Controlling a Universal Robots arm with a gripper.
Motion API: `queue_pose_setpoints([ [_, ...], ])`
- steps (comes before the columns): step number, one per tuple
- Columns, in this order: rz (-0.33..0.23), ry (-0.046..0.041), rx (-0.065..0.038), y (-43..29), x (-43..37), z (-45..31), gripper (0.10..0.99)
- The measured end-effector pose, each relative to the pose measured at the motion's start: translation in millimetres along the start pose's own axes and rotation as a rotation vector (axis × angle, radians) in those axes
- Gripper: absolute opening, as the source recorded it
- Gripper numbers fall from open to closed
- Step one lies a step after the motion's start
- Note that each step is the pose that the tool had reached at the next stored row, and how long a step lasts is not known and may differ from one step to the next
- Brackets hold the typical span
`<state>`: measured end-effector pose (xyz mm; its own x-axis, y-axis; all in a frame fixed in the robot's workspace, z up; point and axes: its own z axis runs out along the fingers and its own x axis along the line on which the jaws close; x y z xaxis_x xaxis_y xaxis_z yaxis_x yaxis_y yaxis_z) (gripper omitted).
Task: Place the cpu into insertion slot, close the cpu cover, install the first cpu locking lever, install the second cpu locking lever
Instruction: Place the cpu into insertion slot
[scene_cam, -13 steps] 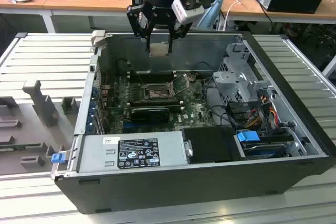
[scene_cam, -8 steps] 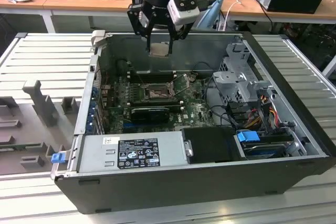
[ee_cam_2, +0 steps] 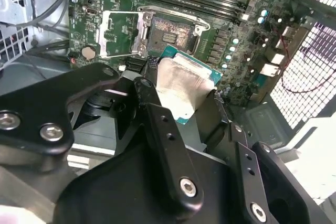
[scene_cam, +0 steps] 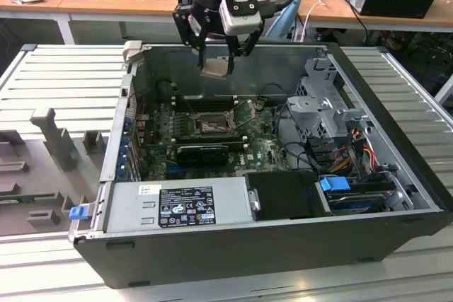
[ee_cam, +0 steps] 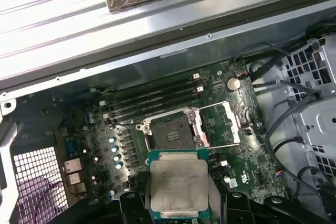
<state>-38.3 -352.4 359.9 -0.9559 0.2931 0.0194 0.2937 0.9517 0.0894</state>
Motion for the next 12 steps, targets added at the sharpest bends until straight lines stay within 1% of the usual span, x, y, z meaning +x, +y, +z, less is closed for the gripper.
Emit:
queue_pose_setpoints([
  [5, 0.089, -0.008, -0.002, -0.1, 0.0, 1.2, 0.533],
  [12, 0.15, -0.0135, -0.003, -0.2, -0.1, 2.2, 0.533],
])
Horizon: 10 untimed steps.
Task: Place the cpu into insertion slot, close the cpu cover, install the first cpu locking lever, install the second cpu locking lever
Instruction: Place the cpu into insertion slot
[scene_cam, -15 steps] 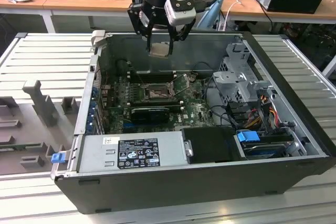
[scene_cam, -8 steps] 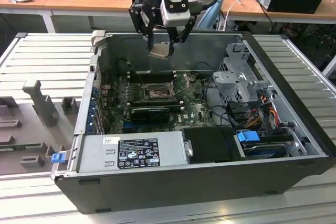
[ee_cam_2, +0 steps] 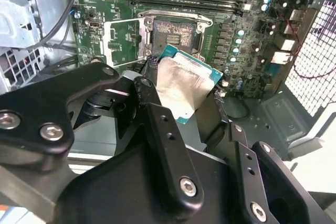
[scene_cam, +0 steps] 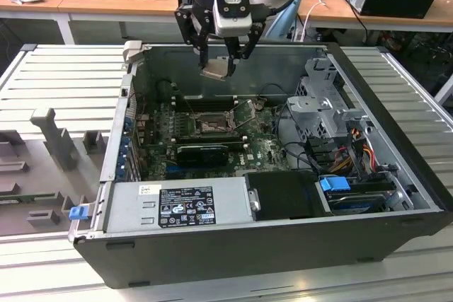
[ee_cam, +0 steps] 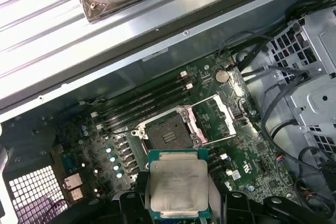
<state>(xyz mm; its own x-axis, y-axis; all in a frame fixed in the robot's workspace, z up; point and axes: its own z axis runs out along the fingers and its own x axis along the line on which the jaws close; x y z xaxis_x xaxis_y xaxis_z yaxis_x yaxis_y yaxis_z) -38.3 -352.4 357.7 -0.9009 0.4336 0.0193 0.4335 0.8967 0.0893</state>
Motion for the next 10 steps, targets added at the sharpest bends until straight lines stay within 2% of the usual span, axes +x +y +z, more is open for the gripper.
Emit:
queue_pose_setpoints([
  [10, 0.101, -0.0091, -0.002, -0.2, 0.0, 2.1, 0.533],
])
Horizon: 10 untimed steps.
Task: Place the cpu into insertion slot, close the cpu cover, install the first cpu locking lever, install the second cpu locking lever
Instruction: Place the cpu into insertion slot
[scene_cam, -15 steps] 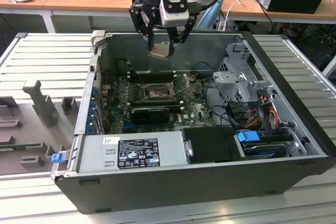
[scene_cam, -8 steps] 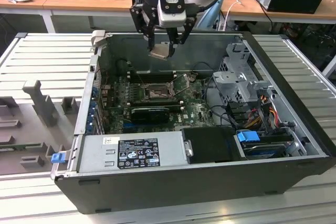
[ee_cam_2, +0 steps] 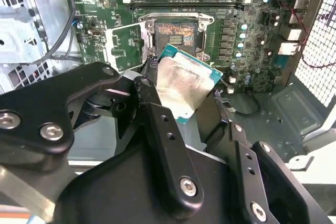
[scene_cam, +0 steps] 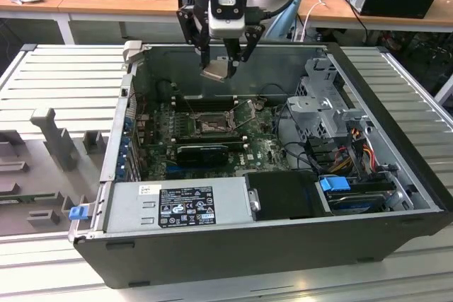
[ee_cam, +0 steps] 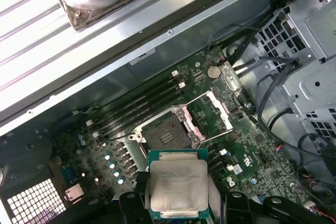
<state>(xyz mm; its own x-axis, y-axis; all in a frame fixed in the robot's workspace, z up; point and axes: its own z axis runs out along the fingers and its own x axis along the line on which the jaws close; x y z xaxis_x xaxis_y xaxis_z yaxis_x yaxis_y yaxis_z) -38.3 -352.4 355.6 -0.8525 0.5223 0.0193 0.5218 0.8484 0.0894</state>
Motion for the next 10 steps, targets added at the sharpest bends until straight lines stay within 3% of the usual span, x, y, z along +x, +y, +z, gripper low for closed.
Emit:
queue_pose_setpoints([
  [10, 0.124, -0.0091, -0.001, -0.5, -0.1, 5.0, 0.533],
])
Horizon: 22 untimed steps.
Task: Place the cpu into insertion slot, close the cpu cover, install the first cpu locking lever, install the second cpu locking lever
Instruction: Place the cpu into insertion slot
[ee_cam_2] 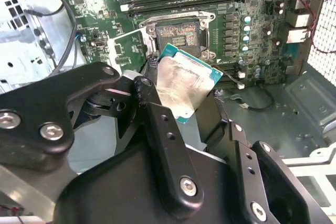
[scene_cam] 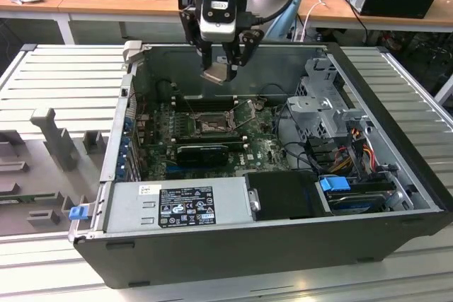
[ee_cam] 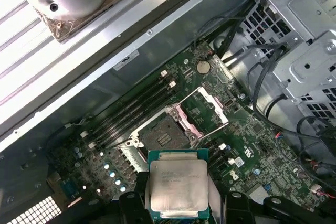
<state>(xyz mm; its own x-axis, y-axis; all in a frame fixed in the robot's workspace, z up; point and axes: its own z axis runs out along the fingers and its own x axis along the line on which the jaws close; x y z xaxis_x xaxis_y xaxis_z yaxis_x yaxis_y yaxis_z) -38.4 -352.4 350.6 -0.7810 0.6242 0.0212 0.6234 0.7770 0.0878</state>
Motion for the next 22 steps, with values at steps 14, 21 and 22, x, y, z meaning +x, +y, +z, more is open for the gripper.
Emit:
queue_pose_setpoints([
  [14, 0.189, -0.0091, 0.002, -1.0, 0.0, 9.7, 0.533],
  [21, 0.206, -0.0106, 0.002, -1.3, 0.0, 12.3, 0.533],
  [22, 0.208, -0.0107, 0.002, -1.3, -0.1, 12.7, 0.533],
])
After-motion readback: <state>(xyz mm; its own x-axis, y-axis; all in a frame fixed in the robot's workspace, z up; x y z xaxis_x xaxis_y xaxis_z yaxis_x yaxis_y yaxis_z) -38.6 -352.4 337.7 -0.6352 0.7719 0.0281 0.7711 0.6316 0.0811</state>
